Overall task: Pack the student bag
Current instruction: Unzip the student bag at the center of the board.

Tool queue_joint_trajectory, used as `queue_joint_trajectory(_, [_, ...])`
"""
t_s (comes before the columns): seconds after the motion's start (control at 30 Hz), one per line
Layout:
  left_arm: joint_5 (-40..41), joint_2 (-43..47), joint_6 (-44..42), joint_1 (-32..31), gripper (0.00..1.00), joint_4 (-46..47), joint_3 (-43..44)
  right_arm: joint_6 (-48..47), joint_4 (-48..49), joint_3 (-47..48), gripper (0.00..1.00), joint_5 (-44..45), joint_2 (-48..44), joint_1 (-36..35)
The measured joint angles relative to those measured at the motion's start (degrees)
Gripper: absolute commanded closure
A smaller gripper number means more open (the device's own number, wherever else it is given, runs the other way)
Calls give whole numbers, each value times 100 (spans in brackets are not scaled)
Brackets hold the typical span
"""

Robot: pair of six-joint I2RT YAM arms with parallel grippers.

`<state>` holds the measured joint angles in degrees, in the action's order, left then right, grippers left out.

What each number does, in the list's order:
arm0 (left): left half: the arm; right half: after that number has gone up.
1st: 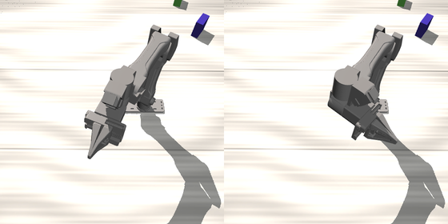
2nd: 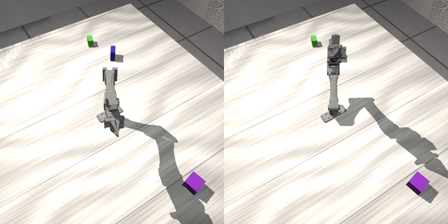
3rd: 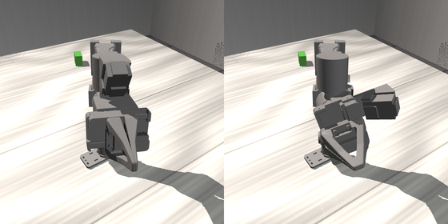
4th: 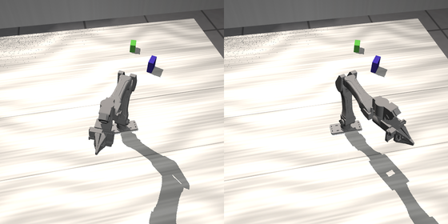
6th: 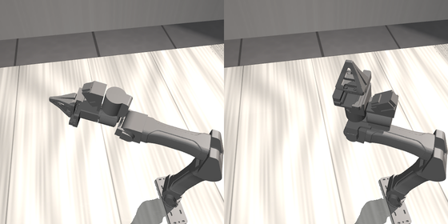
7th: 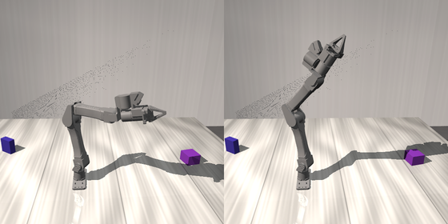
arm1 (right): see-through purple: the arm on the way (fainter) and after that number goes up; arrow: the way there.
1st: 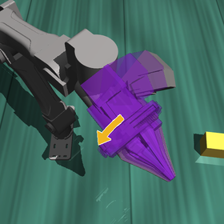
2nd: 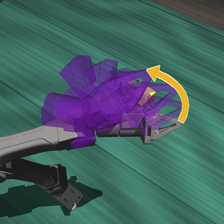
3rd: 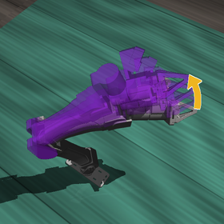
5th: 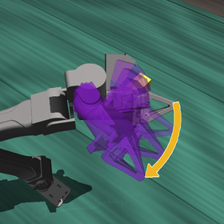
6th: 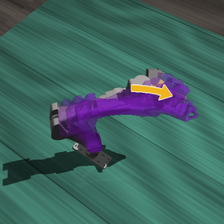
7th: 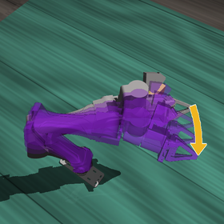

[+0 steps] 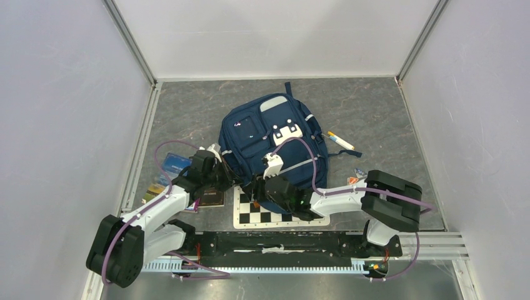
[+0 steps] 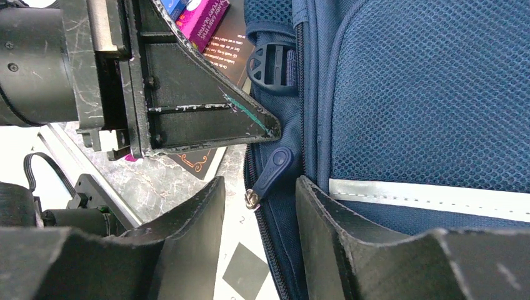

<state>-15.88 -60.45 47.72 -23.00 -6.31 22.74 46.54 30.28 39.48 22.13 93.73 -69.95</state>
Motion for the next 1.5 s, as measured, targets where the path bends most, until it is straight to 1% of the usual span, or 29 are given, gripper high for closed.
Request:
queue_joint_trajectory(0.23, [39, 9, 0, -2, 98, -4, 0, 37, 81, 68, 47, -13, 138, 17])
queue_joint_trajectory(0.4, [63, 20, 0, -2, 98, -13, 0, 42, 116, 219, 50, -42, 295, 109])
queue_joint_trajectory(0.53, [109, 28, 0, 0, 98, 0, 0, 76, 120, 280, 55, -74, 382, 186])
queue_joint_trajectory(0.8, [232, 81, 0, 0, 98, -7, 0, 129, 151, 358, 80, -92, 560, 308])
queue_joint_trajectory(0.93, [236, 85, 0, 0, 98, -7, 0, 136, 245, 358, 96, -92, 562, 334])
queue_joint_trajectory(1.0, [245, 98, 2, 0, 98, -2, 0, 111, 271, 358, 100, -92, 562, 334])
queue_joint_trajectory(1.1, [280, 131, 4, 0, 98, 0, -4, 98, 396, 282, 100, -87, 533, 334])
queue_joint_trajectory(1.3, [389, 297, 249, -28, 98, 87, -116, 103, 721, -181, 100, -22, 157, 326])
queue_joint_trajectory(1.5, [616, 391, 387, -55, 98, 85, -142, -138, 769, -575, 100, 343, -358, 94])
